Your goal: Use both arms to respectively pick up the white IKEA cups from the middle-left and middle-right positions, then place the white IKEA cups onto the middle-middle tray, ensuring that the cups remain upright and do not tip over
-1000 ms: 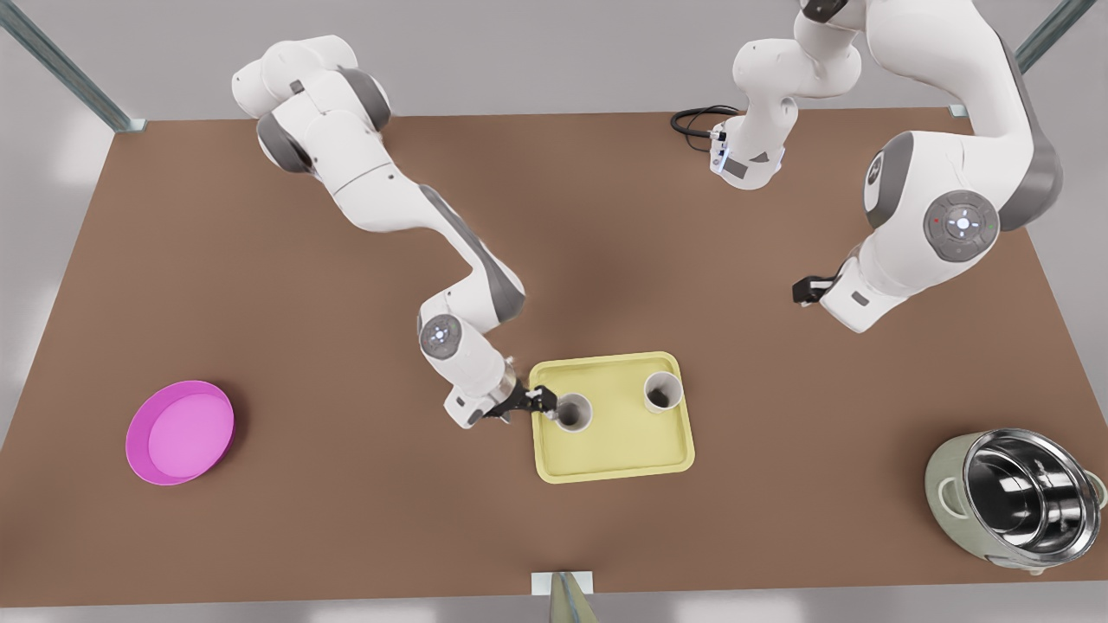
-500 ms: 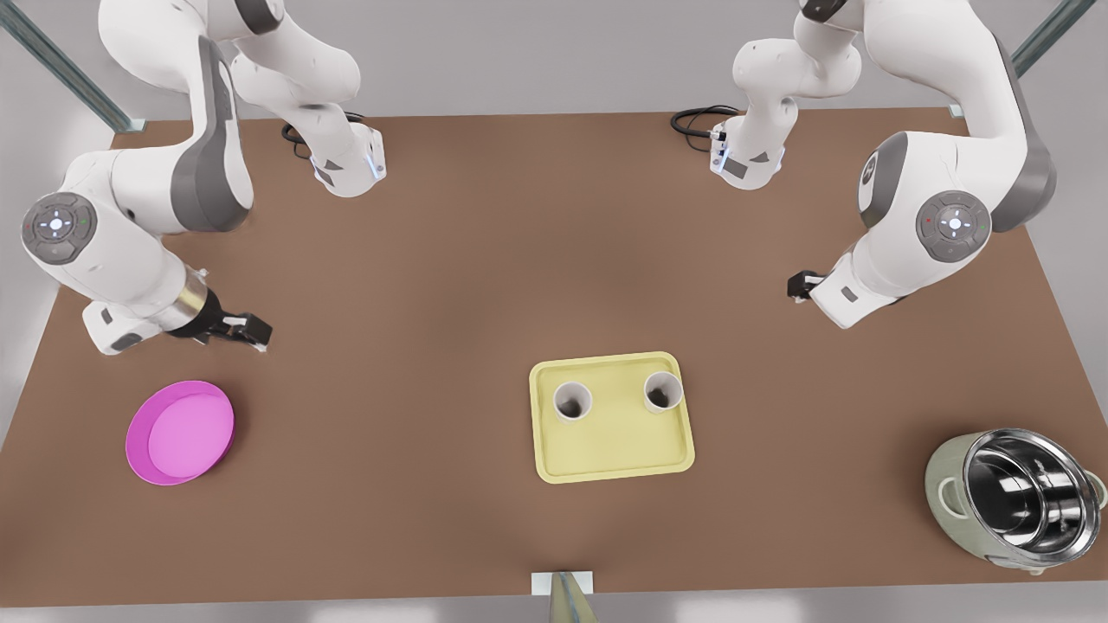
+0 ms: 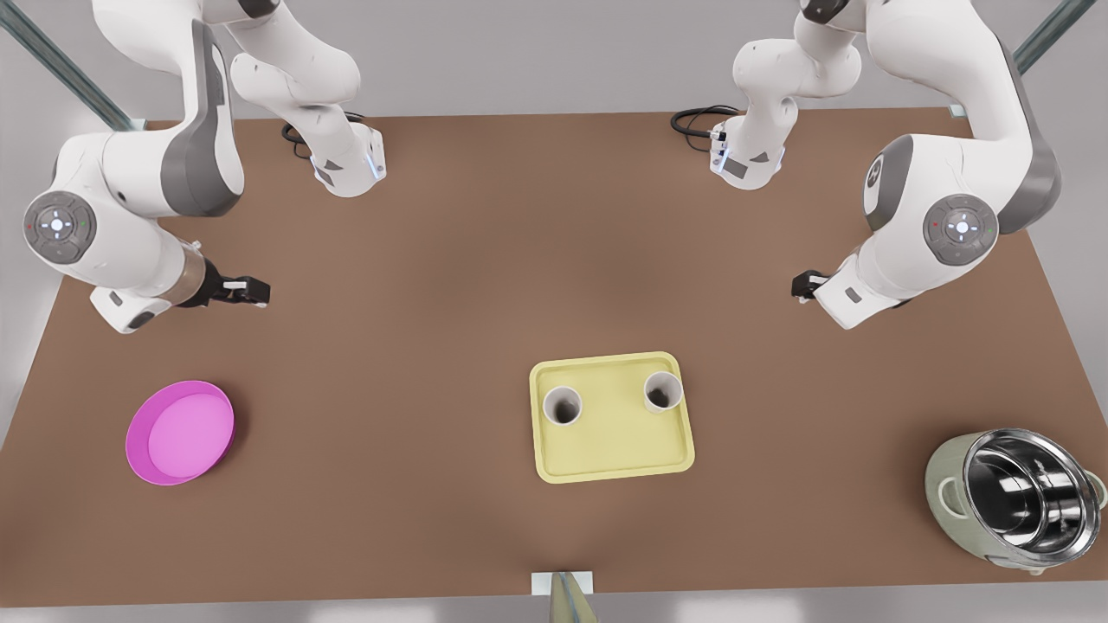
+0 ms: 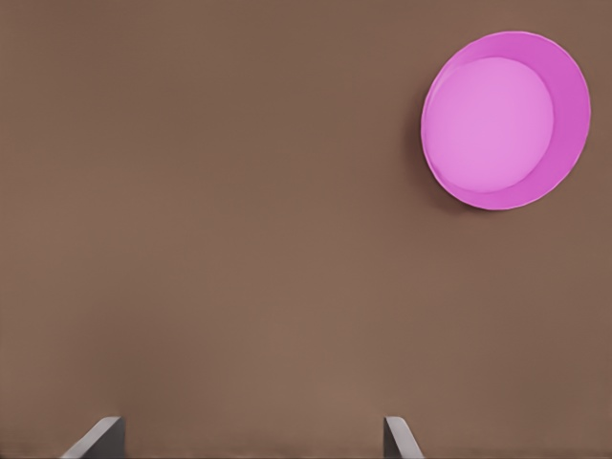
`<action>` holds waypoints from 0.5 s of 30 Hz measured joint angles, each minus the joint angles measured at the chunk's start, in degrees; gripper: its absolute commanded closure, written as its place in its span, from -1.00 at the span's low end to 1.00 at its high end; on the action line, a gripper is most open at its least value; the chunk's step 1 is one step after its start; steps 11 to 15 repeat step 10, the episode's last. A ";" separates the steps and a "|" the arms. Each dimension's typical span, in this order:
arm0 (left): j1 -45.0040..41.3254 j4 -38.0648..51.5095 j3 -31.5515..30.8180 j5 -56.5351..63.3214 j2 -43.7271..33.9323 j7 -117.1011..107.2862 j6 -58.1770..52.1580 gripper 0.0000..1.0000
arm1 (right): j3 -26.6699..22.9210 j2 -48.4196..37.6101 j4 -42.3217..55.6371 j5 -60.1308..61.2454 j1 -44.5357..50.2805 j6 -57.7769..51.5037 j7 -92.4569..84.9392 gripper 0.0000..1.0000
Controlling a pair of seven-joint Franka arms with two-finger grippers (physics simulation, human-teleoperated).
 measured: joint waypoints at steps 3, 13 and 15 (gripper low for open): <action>-0.02 0.00 0.00 0.02 0.08 0.33 0.03 -1.00 | 0.00 0.01 -0.05 0.00 -0.04 -0.14 -0.96 -1.00; -0.08 0.00 0.00 0.07 0.25 0.91 0.13 -1.00 | 0.01 0.05 -0.39 0.06 -0.17 -0.10 -2.67 -1.00; -0.08 0.00 0.00 0.07 0.25 0.91 0.13 -1.00 | 0.01 0.05 -0.39 0.06 -0.17 -0.10 -2.67 -1.00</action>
